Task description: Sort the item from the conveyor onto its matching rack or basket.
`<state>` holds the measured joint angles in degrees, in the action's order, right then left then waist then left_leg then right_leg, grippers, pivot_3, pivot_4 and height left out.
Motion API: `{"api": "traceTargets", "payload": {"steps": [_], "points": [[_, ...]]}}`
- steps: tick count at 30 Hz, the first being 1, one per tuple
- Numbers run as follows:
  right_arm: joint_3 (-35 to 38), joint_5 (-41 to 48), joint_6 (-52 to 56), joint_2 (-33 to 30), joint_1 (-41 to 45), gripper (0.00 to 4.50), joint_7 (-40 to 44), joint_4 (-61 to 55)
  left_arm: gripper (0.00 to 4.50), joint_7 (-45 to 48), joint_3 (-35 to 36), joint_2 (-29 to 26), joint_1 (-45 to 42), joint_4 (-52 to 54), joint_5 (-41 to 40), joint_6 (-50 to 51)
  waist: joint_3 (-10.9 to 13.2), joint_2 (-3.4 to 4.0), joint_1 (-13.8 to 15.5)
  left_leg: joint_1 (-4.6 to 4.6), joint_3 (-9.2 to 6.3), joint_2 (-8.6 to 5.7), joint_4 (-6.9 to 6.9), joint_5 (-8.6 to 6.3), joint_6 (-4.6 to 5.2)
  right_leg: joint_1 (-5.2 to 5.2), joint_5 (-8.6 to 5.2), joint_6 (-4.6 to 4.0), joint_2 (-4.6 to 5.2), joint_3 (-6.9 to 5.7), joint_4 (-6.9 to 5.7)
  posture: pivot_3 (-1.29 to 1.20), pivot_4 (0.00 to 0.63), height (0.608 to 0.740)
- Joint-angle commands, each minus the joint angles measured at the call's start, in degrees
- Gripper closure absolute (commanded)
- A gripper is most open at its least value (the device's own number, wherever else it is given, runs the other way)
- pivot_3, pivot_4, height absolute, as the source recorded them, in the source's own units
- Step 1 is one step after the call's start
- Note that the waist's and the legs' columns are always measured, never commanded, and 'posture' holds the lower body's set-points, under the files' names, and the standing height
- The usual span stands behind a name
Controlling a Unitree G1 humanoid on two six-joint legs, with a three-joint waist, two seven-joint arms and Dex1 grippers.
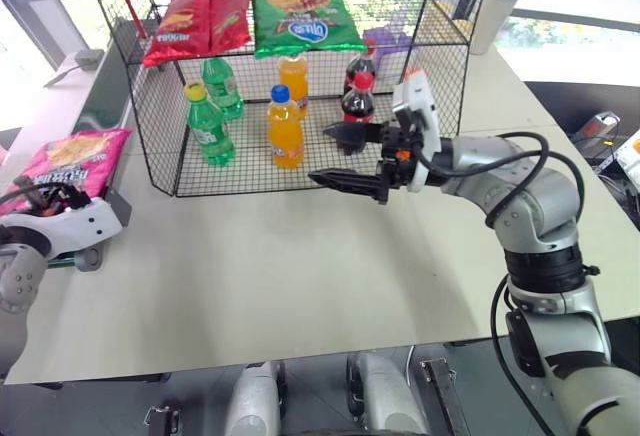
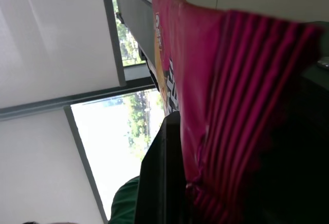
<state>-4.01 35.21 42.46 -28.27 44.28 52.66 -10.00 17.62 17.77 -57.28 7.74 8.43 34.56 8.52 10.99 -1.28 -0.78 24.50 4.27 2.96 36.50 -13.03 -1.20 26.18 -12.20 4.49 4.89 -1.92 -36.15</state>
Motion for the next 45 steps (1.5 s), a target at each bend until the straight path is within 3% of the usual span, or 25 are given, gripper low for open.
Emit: {"api": "traceTargets", "payload": {"steps": [1, 3, 7, 11, 19, 21, 24, 32, 38, 45], "points": [[0.8, 0.1, -1.4, 0.2, 0.2, 0.00, 0.0, -1.1, 4.46, 2.2, 4.5, -1.0, -0.4, 2.5, -1.0, 1.6, 0.0, 0.00, 0.0, 0.00, 0.00, 0.00, 0.00, 0.00, 0.00, 0.00, 0.00, 0.00, 0.00, 0.00, 0.00, 0.00, 0.150, 0.740], [1.0, -0.1, -1.7, 0.3, 0.2, 0.00, 0.0, -0.7, 4.46, 5.3, 6.7, -0.9, -0.7, 4.1, -3.9, 2.6, 0.0, 0.00, 0.0, 0.01, 0.00, 0.00, 0.00, 0.00, 0.00, 0.00, 0.00, 0.00, -0.01, 0.00, 0.00, 0.00, 0.150, 0.740], [2.0, -0.6, -3.0, -0.6, 1.0, 0.00, 0.8, 2.2, 4.46, 21.5, 20.7, -1.5, -3.2, 11.0, -20.4, 11.1, 0.0, -0.18, 0.0, 0.03, -0.01, 0.05, 0.05, 0.00, 0.00, 0.01, 0.00, 0.00, -0.06, 0.00, -0.01, 0.00, 0.150, 0.740], [3.3, -1.4, -5.4, -0.9, 2.8, 0.00, 1.9, 7.1, 4.46, 40.3, 36.4, -7.4, -5.3, 13.6, -33.9, 21.2, 0.0, -0.19, -0.2, 0.03, -0.02, 0.09, 0.12, 0.00, 0.00, -0.03, -0.01, -0.01, -0.11, 0.00, 0.00, 0.00, 0.150, 0.740], [6.4, 0.2, -6.9, -0.8, 4.8, 0.00, 4.3, 12.7, 4.46, 64.8, 52.3, -16.7, -6.5, 14.8, -51.3, 40.5, 0.0, -0.15, -0.3, 0.00, -0.02, 0.10, 0.15, 0.00, 0.00, -0.06, -0.02, 0.00, -0.20, 0.02, 0.00, 0.00, 0.150, 0.740], [7.1, 0.6, -6.8, -1.4, 4.4, 0.00, 5.5, 13.3, 4.46, 64.9, 50.9, -18.4, -11.4, 14.7, -59.0, 44.7, 0.0, -0.15, 0.1, 0.00, -0.05, 0.10, 0.16, 0.00, 0.00, -0.09, -0.03, -0.01, -0.20, 0.02, 0.00, 0.00, 0.150, 0.740], [7.4, 0.3, -7.1, -1.7, 4.3, 0.00, 6.4, 14.1, 4.46, 64.1, 48.5, -19.2, -15.2, 15.0, -64.3, 47.2, 0.0, -0.11, -0.1, 0.00, -0.14, 0.10, 0.38, 0.00, -0.01, -0.26, -0.09, -0.12, -0.22, 0.02, 0.01, 0.00, 0.150, 0.740], [7.6, 0.5, -8.7, -0.9, 4.2, 0.00, 9.0, 16.3, 4.46, 52.2, 27.6, -19.0, -37.4, 11.1, -86.4, 45.3, 0.0, -0.12, -0.1, -0.08, -0.26, 0.08, 0.57, 0.00, 0.00, -0.48, -0.04, -0.03, -0.27, 0.03, -0.04, 0.00, 0.150, 0.740], [6.3, -0.5, -12.0, -0.1, 9.1, 0.00, 14.2, 20.7, 4.46, 51.1, 11.7, -15.6, -48.0, 7.6, -88.0, 38.8, 0.0, -0.11, -0.1, -0.08, -0.26, 0.07, 0.60, 0.00, 0.00, -0.49, -0.02, 0.03, -0.30, 0.03, -0.07, 0.00, 0.150, 0.740], [6.2, 3.1, -9.4, 1.8, 11.3, 0.00, 18.8, 20.1, 4.46, 51.6, 2.9, -11.3, -55.7, 5.3, -88.1, 35.5, 0.0, -0.12, 0.0, -0.04, -0.26, 0.07, 0.62, 0.00, 0.00, -0.49, 0.00, 0.12, -0.32, 0.04, -0.05, 0.00, 0.150, 0.740]]}}
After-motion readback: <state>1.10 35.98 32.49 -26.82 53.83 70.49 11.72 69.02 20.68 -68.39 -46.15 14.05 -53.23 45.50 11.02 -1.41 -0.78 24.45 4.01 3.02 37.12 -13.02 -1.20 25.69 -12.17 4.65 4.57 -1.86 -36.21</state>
